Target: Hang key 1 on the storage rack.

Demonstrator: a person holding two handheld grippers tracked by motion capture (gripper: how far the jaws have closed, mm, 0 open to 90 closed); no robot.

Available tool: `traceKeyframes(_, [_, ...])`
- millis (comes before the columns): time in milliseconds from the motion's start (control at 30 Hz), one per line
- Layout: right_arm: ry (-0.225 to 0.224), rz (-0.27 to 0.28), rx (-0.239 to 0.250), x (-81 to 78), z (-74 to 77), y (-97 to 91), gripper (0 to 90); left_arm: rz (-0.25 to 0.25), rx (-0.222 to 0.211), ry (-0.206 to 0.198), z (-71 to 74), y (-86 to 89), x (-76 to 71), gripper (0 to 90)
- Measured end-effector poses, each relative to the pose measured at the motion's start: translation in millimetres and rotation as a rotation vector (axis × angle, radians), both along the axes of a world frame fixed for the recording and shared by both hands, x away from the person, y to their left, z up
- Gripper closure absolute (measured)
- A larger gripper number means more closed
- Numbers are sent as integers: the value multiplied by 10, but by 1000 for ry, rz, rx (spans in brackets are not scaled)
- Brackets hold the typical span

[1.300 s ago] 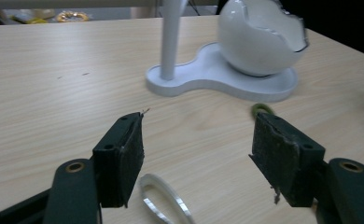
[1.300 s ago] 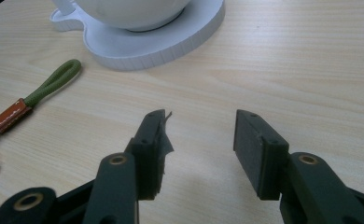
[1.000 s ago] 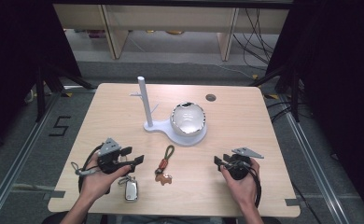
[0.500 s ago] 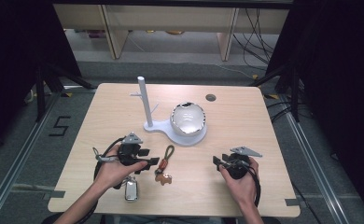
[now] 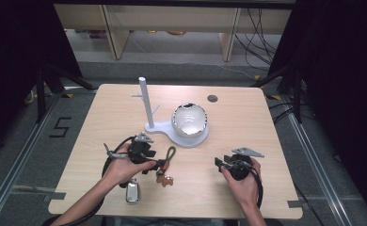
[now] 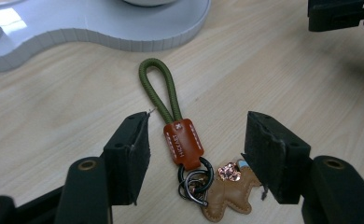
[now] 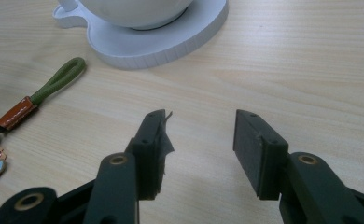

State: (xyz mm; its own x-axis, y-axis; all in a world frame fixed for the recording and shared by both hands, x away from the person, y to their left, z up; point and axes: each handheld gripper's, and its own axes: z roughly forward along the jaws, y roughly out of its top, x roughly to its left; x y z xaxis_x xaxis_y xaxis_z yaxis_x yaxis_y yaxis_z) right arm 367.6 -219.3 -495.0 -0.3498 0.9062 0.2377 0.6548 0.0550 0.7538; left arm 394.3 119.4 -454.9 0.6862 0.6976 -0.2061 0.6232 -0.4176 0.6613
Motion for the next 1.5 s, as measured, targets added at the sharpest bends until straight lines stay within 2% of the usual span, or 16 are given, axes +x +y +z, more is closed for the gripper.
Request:
traceKeyframes(67, [1,1,2,-2,2,3,548,-11,16,8,-8,-18,10,406])
traceKeyframes(200, [9,3,-5,-6,10,6,547,-23,83,44,-48,-114,59,437])
traceKeyframes(233, [9,4,-5,-5,8,8,547,-23,83,44,-48,-114,59,445])
traceKeyframes(300, [12,6,-7,-5,10,10,547,-54,131,77,-53,-130,120,460])
traceKeyframes(367, [12,7,-5,-4,10,12,547,-55,145,84,-58,-134,148,464])
traceKeyframes(400, [8,8,-7,-6,12,11,548,-23,122,92,-74,-153,155,465])
traceKeyframes(433, [-1,19,0,-6,12,12,548,-51,149,102,-67,-126,188,469])
traceKeyframes(500, [-3,13,-5,-8,19,15,548,-40,161,106,-78,-133,214,478])
traceKeyframes(1000, [2,21,-28,-21,31,52,549,-26,216,184,-236,-306,275,539])
traceKeyframes(1200, [2,24,-27,-14,20,61,548,-19,238,186,-259,-387,265,535])
traceKeyframes(1300, [0,30,-17,-14,17,63,549,-42,275,173,-275,-435,280,541])
traceKeyframes(1367, [-2,33,-13,-13,14,63,549,-37,267,164,-285,-455,273,547])
traceKeyframes(1400, [-1,29,-10,-17,15,66,549,-41,279,162,-288,-459,271,556])
traceKeyframes(1433, [-3,26,-37,-25,29,55,550,-41,280,159,-297,-464,268,569])
traceKeyframes(1467, [-3,26,-37,-25,29,55,550,-59,310,154,-287,-452,276,569])
traceKeyframes(1500, [-3,22,-40,-26,34,51,550,-43,304,144,-299,-462,267,585])
